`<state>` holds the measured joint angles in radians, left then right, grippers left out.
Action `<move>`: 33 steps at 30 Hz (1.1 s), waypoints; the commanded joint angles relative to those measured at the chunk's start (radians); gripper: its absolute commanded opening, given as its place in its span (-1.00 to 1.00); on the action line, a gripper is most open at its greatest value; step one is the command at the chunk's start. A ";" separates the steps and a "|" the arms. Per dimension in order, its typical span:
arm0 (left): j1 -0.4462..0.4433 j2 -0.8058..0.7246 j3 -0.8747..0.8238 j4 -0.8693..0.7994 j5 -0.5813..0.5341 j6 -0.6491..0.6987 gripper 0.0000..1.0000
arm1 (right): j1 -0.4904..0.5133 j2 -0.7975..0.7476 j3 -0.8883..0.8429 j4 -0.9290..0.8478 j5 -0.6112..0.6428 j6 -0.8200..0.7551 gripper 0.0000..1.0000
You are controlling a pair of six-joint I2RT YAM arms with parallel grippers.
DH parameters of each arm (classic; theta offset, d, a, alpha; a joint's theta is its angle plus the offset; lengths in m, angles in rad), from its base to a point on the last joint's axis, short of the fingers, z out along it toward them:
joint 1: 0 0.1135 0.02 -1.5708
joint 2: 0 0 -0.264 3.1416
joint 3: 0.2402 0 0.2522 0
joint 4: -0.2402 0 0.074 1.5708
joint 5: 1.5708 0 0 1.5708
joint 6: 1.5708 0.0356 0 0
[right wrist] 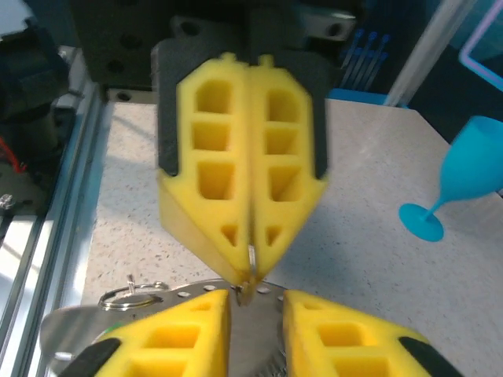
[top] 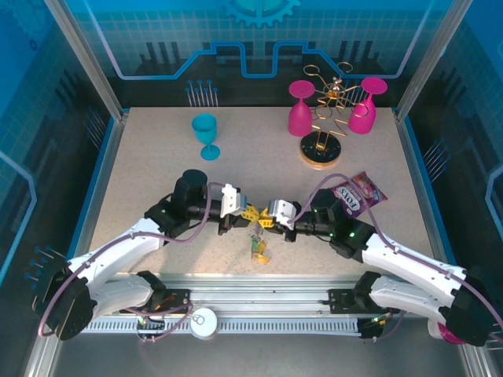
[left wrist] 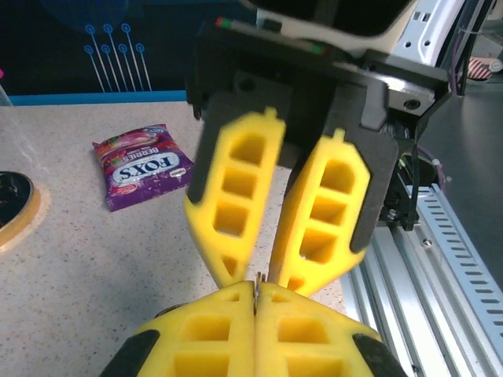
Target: Put the keys on the keyring
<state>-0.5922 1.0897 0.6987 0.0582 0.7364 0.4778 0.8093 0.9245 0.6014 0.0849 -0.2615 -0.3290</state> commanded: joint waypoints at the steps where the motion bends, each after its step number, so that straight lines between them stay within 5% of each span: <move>1: -0.005 -0.046 0.000 0.021 -0.111 0.041 -1.00 | -0.014 -0.054 0.011 -0.046 0.115 0.031 -0.30; 8: 0.005 -0.071 0.036 0.028 -0.416 0.021 -1.00 | -0.033 -0.067 0.013 -0.087 0.255 0.145 -0.21; 18: 0.128 -0.051 0.118 -0.047 -0.628 -0.182 -1.00 | 0.054 0.098 0.084 -0.044 0.156 0.199 -0.32; 24: 0.159 0.011 0.159 -0.107 -0.851 -0.406 -1.00 | 0.203 0.297 0.085 0.163 0.180 0.168 -0.34; 33: 0.251 -0.020 0.161 -0.150 -0.955 -0.547 -1.00 | 0.302 0.699 0.268 0.341 0.274 0.269 -0.44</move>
<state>-0.3832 1.1053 0.8299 -0.0929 -0.1463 0.0265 1.0897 1.5642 0.7990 0.3073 -0.0307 -0.1169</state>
